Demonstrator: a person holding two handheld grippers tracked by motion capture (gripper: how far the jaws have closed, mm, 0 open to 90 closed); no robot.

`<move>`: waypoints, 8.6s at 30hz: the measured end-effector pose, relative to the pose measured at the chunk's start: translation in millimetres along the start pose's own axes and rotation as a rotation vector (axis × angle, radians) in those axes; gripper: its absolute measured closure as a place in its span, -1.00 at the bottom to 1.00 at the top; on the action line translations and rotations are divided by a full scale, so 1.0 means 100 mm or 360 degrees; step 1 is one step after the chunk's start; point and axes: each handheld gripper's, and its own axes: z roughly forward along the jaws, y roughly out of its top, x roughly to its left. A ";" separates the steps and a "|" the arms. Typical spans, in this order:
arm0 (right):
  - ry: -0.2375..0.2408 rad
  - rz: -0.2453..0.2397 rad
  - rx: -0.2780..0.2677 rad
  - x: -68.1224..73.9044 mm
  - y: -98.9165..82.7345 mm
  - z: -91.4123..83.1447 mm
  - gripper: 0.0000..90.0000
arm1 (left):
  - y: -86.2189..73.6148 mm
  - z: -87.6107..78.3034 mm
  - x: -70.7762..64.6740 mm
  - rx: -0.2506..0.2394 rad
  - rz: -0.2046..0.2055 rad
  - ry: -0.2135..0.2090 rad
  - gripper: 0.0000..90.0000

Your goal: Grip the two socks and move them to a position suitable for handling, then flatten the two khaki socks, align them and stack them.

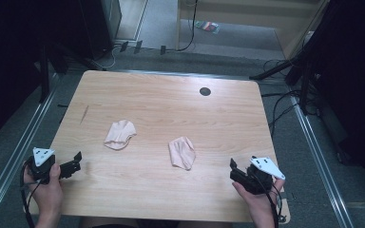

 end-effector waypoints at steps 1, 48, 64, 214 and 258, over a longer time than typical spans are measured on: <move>0.0016 -0.0007 0.0010 0.03 0.02 0.01 -0.44 | 0.00 0.00 0.00 0.0001 -0.0004 0.0001 -1.00; 0.0455 -0.0266 0.0318 1.39 0.02 0.93 0.42 | 0.35 0.04 -1.27 -0.0037 0.0238 -0.0524 -1.00; 0.0526 -0.0218 0.0231 1.33 0.07 0.75 1.00 | 0.14 -0.05 -1.51 0.0035 0.0284 -0.0697 -1.00; 0.0323 0.0012 0.0110 0.13 -0.19 0.34 -1.00 | 0.33 0.31 -1.06 0.0090 0.0051 -0.0462 -0.55; 0.0284 0.0076 0.0171 0.03 -0.24 0.52 -0.93 | 0.69 0.51 -1.58 0.0118 0.0078 -0.0564 0.83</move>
